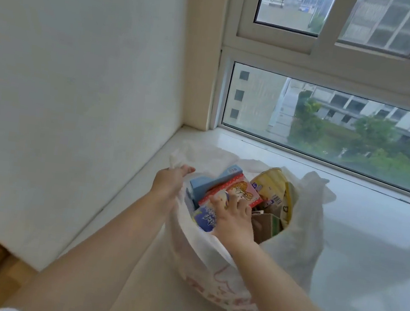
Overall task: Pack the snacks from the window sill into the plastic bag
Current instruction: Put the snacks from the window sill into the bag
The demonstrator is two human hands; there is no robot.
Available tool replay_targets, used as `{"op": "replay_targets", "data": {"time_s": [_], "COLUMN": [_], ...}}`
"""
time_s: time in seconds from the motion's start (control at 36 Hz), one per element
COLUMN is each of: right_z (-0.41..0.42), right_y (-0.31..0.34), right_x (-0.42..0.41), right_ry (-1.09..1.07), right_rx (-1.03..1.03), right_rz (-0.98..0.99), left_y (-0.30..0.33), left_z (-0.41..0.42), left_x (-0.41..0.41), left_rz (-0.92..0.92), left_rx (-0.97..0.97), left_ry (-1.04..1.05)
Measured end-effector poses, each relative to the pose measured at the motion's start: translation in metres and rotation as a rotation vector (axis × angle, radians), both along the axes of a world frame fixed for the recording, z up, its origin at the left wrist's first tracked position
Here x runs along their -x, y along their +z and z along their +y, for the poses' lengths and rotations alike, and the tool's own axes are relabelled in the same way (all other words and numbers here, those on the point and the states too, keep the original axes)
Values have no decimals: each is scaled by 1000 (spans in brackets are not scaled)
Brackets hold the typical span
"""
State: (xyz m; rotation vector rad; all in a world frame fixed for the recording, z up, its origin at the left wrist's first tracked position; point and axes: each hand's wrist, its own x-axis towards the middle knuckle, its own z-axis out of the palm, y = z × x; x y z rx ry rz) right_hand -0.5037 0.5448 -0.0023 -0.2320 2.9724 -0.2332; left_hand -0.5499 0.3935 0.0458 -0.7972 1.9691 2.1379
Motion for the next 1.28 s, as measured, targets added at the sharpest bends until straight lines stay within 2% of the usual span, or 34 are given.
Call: {"op": "replay_targets", "data": {"time_s": [0.14,0.19,0.31,0.39,0.47,0.53,0.61,0.69,0.81,0.86,0.89,0.94,1.03,1.08,1.14,1.28], "right_z": [29,42,46,70,105,124,142,156,171,177,178,180,181,183,183,178], "right_y": [-2,4,30,55,67,68,69,72,80,82,85,91,98,99,103,122], "right_x": [-14,-14,-3,5,9,11,9,8,7,10,10,8,-5,-10,-10,4], "right_ry": [64,55,30,-221,-532,-667,-771,-946,-1136,-1161,-1148,-1111,-995,-925,-861,-769], "right_rx": [-44,-85,-14,85,118,24,-79,149,851,1236,1344,1377,1299,1228,1242,1381], "right_rz": [-149,-150,175,398,474,414,223,82,24,59,67,-16,-283,-388,-346,32], "left_y": [12,19,42,58,71,77,83,90,96,96,95,94,92,92,92,97], "left_z": [8,20,44,58,74,82,91,95,100,101,101,101,101,101,101,94], "left_x": [-1,-4,-2,0,1,0,3,5,6,6,7,9,12,14,16,22], "left_rz": [102,154,248,301,327,342,386,421,420,384,371,362,367,371,360,323], "left_rx": [181,259,418,423,361,348,308,230,215,211,206,178,119,108,109,108], "left_ry": [-64,-119,-136,-205,-274,-305,-381,-423,-429,-414,-402,-388,-384,-377,-363,-316]}}
